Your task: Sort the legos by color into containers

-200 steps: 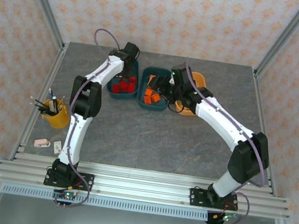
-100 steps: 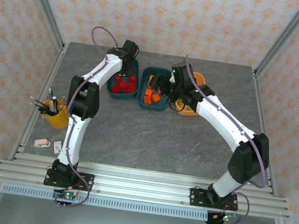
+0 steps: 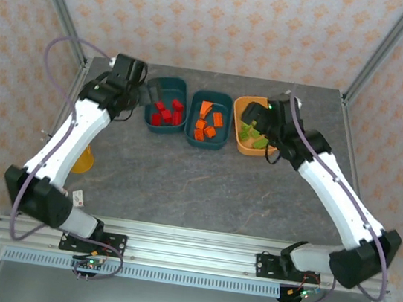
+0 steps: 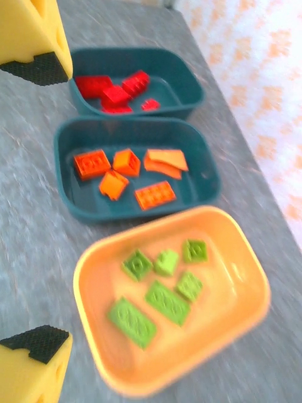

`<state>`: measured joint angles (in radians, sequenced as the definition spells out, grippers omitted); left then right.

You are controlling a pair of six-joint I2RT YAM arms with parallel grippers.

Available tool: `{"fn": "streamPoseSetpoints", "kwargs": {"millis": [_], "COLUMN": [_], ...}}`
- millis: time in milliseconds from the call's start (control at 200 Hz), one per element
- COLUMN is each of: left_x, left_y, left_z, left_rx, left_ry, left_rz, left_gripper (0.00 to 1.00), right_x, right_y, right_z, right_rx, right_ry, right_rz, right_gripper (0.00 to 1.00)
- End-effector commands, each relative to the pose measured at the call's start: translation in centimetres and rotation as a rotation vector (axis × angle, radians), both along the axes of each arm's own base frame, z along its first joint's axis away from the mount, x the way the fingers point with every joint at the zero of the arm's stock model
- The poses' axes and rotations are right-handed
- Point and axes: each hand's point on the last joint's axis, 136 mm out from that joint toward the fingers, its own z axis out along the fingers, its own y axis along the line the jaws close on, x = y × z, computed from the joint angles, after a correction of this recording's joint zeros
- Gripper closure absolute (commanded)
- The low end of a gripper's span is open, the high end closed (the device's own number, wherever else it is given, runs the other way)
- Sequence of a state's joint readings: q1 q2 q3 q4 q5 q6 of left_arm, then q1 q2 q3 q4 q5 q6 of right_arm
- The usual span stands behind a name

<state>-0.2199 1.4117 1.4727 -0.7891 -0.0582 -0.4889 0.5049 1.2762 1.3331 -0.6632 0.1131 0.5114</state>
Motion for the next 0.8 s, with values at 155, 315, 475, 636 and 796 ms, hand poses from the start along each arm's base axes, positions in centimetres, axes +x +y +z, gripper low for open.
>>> {"fn": "streamPoseSetpoints", "kwargs": {"millis": [155,315,475,636,796], "left_x": [-5.7,-7.8,-7.0,-5.3,-2.8], "left_y": [6.7,9.0,8.0,8.1,8.4], "left_z": [-4.5,-5.7,-11.1,-15.0,-17.4], "left_rx": [0.322,0.412,0.479,0.504,0.450], "left_ry": [0.001,-0.199,-0.049,-0.023,-0.064], "left_rz": [0.151,0.208,0.009,-0.032,-0.047], "left_gripper": [0.00,0.00,0.00,0.00,0.00], "right_x": [-1.7,-1.9,-1.1,1.0,3.3], "right_y": [-11.3,-13.4,-14.7,-15.1,-14.9], "right_z": [-2.9,-6.4,-10.4,-14.3,-16.5], "right_rx": [-0.402,-0.581,-0.606,-0.561,-0.521], "right_ry": [-0.157,-0.182,-0.145,-0.129,-0.155], "right_rz": [-0.350,-0.382,-0.355,-0.298,-0.250], "right_gripper": [0.00,0.00,0.00,0.00,0.00]}}
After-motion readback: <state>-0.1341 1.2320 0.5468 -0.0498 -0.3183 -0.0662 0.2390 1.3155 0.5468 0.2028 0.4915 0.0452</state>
